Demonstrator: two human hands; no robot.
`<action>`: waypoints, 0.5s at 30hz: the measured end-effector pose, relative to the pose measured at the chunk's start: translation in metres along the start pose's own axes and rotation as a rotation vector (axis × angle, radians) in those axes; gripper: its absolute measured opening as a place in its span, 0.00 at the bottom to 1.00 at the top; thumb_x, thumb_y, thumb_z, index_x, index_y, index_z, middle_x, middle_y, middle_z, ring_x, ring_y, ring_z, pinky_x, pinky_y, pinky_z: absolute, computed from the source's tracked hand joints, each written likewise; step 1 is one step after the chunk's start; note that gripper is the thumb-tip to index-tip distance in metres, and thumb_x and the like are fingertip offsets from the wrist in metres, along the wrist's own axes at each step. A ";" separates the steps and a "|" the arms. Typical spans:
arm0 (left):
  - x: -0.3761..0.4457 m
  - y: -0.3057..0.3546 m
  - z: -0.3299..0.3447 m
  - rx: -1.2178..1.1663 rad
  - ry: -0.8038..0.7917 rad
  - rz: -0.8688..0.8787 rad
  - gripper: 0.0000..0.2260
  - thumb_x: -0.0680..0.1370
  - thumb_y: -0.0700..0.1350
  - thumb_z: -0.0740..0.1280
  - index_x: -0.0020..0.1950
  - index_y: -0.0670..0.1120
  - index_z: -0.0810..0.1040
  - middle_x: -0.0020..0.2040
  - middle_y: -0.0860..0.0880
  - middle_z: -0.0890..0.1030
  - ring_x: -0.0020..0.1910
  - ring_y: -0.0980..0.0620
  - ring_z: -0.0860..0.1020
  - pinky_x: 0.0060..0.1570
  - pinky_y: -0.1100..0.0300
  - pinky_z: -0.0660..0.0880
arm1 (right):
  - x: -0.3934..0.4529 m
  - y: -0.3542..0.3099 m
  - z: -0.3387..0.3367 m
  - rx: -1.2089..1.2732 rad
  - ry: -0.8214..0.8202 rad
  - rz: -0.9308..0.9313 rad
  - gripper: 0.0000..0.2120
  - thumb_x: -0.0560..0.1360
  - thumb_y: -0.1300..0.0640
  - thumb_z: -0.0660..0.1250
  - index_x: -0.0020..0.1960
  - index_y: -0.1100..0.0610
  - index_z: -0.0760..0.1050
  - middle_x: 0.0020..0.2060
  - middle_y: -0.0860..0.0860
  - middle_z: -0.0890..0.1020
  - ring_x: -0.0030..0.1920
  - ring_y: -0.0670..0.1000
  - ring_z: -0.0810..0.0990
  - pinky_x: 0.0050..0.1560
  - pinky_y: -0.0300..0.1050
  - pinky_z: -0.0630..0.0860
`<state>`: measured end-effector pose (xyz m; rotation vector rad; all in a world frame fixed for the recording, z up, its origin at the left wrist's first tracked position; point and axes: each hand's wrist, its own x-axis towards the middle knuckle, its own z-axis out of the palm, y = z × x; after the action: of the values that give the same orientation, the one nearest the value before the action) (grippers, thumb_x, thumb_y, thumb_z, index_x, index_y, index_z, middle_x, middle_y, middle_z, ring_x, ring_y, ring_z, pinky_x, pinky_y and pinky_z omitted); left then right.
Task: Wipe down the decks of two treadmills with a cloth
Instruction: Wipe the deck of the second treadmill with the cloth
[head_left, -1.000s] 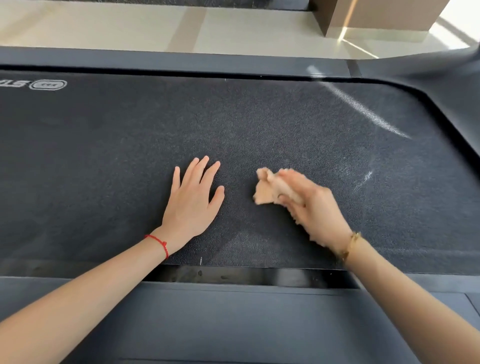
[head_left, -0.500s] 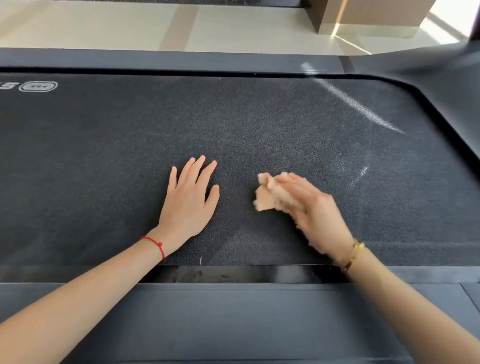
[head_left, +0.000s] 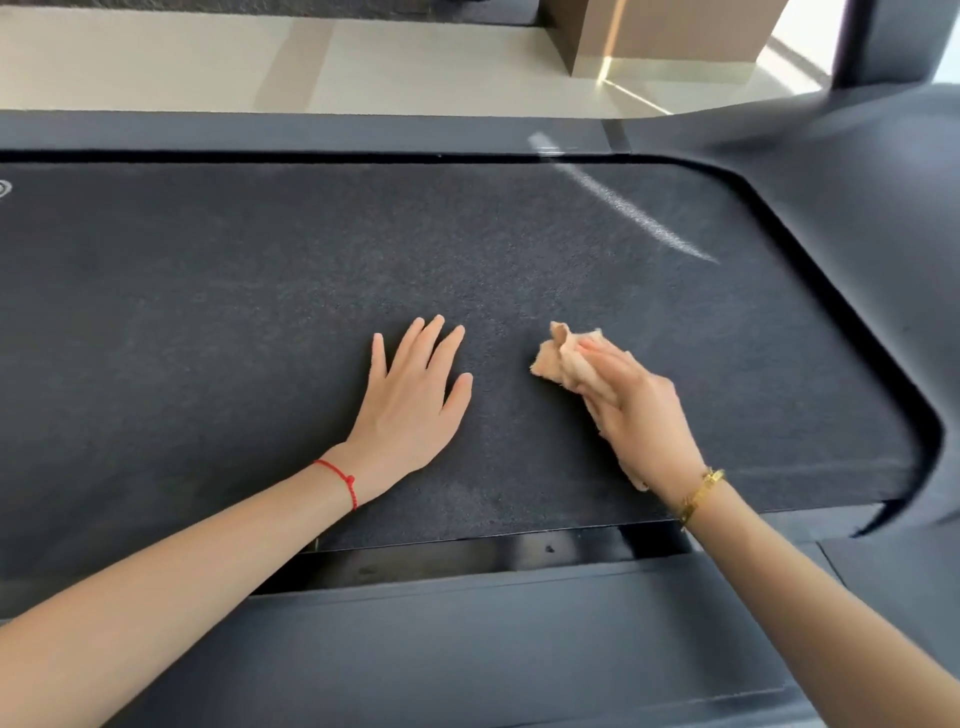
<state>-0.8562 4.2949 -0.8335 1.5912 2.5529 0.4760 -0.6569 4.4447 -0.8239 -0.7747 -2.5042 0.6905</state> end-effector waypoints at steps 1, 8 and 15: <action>0.005 0.006 0.002 0.002 -0.001 0.012 0.26 0.83 0.55 0.49 0.81 0.49 0.53 0.81 0.50 0.52 0.80 0.51 0.46 0.77 0.41 0.43 | 0.002 0.006 -0.005 0.016 0.007 -0.013 0.20 0.80 0.60 0.64 0.69 0.46 0.73 0.66 0.39 0.75 0.72 0.42 0.66 0.74 0.44 0.61; 0.008 0.003 0.001 0.030 -0.013 0.018 0.26 0.83 0.54 0.49 0.81 0.50 0.54 0.81 0.50 0.53 0.80 0.51 0.47 0.77 0.41 0.42 | 0.055 0.056 -0.040 -0.082 0.201 0.265 0.11 0.79 0.59 0.64 0.59 0.52 0.79 0.46 0.51 0.82 0.51 0.59 0.81 0.51 0.48 0.74; -0.007 -0.030 -0.012 0.015 0.011 -0.066 0.25 0.84 0.53 0.51 0.81 0.51 0.54 0.81 0.51 0.52 0.80 0.52 0.46 0.77 0.41 0.42 | 0.019 -0.015 0.004 0.025 0.009 0.001 0.28 0.74 0.67 0.63 0.64 0.39 0.72 0.50 0.39 0.78 0.55 0.44 0.79 0.63 0.39 0.71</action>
<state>-0.8817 4.2736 -0.8324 1.5078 2.6131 0.4615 -0.6792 4.4441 -0.8134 -0.7680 -2.4825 0.7159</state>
